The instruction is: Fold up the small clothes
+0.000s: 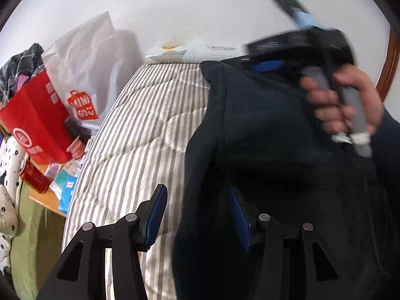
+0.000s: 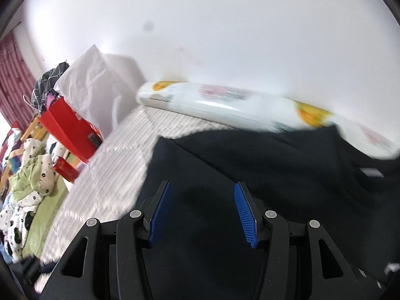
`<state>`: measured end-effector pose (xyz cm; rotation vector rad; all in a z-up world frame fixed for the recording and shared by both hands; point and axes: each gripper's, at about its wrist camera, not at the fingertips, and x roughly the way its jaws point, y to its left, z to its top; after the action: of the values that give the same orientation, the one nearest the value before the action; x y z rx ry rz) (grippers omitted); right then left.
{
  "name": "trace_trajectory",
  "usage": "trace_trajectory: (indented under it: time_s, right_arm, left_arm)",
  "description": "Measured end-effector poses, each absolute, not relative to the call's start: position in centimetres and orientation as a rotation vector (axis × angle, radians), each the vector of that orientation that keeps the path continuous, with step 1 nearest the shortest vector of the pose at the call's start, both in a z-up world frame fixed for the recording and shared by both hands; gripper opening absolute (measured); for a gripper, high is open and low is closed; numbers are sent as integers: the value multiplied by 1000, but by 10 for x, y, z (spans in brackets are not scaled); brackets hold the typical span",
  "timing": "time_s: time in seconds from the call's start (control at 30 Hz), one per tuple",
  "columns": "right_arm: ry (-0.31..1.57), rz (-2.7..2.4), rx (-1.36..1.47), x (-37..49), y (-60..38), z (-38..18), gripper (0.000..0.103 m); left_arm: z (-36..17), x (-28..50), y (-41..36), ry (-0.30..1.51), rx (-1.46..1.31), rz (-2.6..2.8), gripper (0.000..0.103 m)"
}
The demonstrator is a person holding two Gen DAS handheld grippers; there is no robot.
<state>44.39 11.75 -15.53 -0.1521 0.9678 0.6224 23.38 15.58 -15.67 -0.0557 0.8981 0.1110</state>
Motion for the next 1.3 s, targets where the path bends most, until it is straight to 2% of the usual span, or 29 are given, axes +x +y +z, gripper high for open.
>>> trace_trajectory:
  time_s: [0.1, 0.13, 0.2, 0.23, 0.27, 0.37, 0.5, 0.7, 0.77, 0.83, 1.03, 1.3]
  right_arm:
    - [983, 653, -152, 464, 145, -168, 52]
    - [988, 656, -157, 470, 152, -170, 50]
    - [1011, 702, -156, 480, 167, -181, 22]
    - [1022, 720, -158, 481, 171, -185, 12]
    - [1027, 718, -169, 483, 171, -186, 11]
    - [984, 730, -154, 483, 173, -179, 9]
    - [976, 704, -149, 492, 186, -185, 9]
    - [928, 637, -226, 478, 198, -193, 14]
    - [928, 629, -221, 475, 185, -186, 28]
    - [931, 606, -213, 471, 173, -178, 36]
    - [904, 501, -191, 442, 109, -146, 49]
    - [888, 280, -171, 370, -27, -110, 49]
  left_arm:
    - [-157, 242, 150, 865, -18, 122, 46]
    - [-157, 246, 148, 856, -7, 128, 40]
    - [-159, 252, 147, 863, -8, 110, 26]
    - [-159, 254, 147, 867, -14, 100, 15]
    - [-157, 254, 150, 867, -22, 100, 7]
    - [-155, 254, 170, 862, -96, 110, 7]
    - [-164, 258, 189, 911, -212, 90, 7]
    - [-167, 260, 184, 938, -198, 105, 10]
    - [-166, 259, 183, 942, -196, 110, 10]
    - [-164, 257, 182, 946, -190, 114, 10]
    - [-152, 242, 174, 941, -171, 133, 10]
    - [-124, 203, 147, 905, -134, 119, 10]
